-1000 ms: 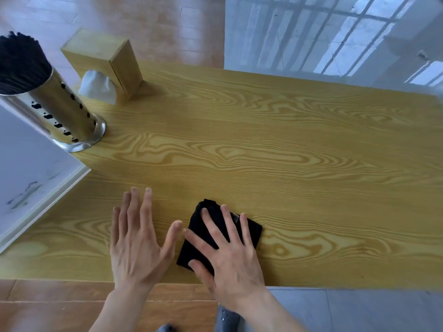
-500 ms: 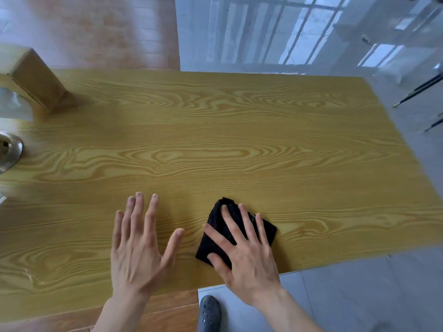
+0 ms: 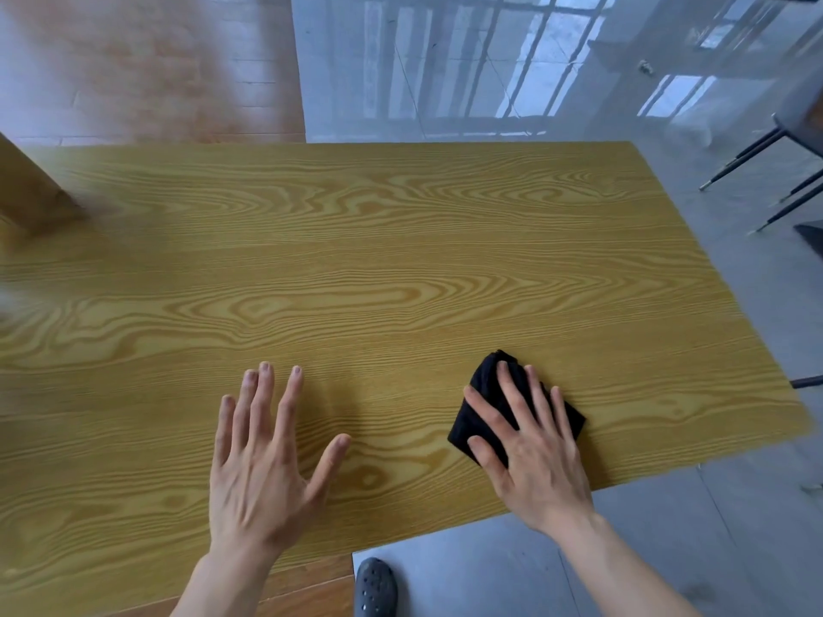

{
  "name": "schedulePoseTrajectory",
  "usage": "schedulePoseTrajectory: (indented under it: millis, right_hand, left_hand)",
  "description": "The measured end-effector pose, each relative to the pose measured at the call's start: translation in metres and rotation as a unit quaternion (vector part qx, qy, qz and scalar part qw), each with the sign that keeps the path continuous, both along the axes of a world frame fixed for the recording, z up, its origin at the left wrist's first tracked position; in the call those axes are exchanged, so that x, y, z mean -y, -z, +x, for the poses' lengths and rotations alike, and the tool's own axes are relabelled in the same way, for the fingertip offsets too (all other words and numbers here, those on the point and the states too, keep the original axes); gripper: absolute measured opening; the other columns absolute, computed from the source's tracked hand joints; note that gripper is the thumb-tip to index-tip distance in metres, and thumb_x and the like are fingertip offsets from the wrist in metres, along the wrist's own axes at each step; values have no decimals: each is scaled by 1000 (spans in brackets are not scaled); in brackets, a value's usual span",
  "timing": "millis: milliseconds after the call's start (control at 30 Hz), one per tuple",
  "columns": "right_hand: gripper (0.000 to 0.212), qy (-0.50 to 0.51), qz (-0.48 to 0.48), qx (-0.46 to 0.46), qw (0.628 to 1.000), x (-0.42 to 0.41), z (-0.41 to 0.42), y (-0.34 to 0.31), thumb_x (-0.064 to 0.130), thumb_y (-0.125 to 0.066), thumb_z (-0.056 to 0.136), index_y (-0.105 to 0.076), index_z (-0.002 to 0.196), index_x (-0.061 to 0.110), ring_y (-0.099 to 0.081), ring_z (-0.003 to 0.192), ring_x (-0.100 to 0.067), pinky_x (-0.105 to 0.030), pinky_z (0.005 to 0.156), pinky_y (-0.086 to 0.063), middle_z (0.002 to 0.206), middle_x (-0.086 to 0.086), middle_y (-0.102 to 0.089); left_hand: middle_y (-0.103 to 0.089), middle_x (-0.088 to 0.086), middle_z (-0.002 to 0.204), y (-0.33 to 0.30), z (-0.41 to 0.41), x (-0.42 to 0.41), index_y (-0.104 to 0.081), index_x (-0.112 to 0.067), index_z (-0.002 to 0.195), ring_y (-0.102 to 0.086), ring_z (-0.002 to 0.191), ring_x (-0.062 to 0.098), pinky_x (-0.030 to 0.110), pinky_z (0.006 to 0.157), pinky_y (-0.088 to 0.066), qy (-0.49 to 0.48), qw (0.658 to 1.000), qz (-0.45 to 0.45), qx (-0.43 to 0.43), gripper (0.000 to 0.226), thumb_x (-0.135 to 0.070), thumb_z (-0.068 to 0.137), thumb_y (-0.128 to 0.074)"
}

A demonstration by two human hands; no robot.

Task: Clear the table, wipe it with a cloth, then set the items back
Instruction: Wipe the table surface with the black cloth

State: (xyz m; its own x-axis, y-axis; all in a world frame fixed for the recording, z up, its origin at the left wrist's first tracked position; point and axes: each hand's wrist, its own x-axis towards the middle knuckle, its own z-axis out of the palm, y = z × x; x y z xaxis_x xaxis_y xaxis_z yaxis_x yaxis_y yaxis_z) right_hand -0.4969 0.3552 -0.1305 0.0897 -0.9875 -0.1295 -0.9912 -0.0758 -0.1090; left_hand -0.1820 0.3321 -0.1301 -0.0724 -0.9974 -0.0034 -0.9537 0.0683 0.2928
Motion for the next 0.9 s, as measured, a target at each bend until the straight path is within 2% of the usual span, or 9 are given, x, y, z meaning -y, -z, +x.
schedulePoseTrajectory:
  millis: [200, 400, 500, 767, 900]
  right_hand:
    - [61, 13, -1, -3, 1000, 2, -5, -1, 64, -25, 101, -13, 158, 47, 5, 157, -30, -62, 122, -15, 171, 3, 0]
    - [68, 49, -42, 25, 998, 8, 11, -21, 67, -34, 96, -26, 157, 39, -7, 157, -30, -62, 123, -11, 170, -1, -13]
    - [71, 30, -52, 53, 997, 19, 33, -28, 69, -35, 95, -30, 157, 35, -10, 157, -27, -58, 124, -11, 170, -4, -16]
    - [71, 13, -12, 37, 999, 31, 67, -24, 71, -29, 96, -34, 156, 33, -16, 156, -26, -53, 125, -14, 167, -6, -26]
    - [72, 18, 30, 27, 999, 30, 74, -25, 72, -27, 96, -35, 155, 32, -19, 155, -25, -52, 125, -15, 165, -6, -30]
  left_hand:
    - [-18, 10, 169, 5, 1, -2, -19, -23, 162, -5, 158, 22, 49, 126, -13, 2, 1000, 18, 22, 92, -78, 89, -31]
    - [-16, 9, 170, 8, -1, -6, -19, -25, 162, -6, 158, 23, 49, 126, -14, 2, 999, 24, 21, 92, -80, 88, -29]
    - [-19, 9, 169, 6, -2, -6, -24, -23, 161, -10, 158, 23, 49, 126, -16, 2, 999, 27, 21, 92, -79, 88, -31]
    - [-20, 8, 169, -4, 3, -8, -29, -25, 159, -10, 158, 23, 47, 125, -16, 11, 997, 62, 35, 92, -82, 87, -33]
    - [-30, 8, 166, -14, 5, -12, -38, -22, 156, -21, 156, 24, 46, 122, -18, 10, 996, 83, 27, 89, -79, 87, -36]
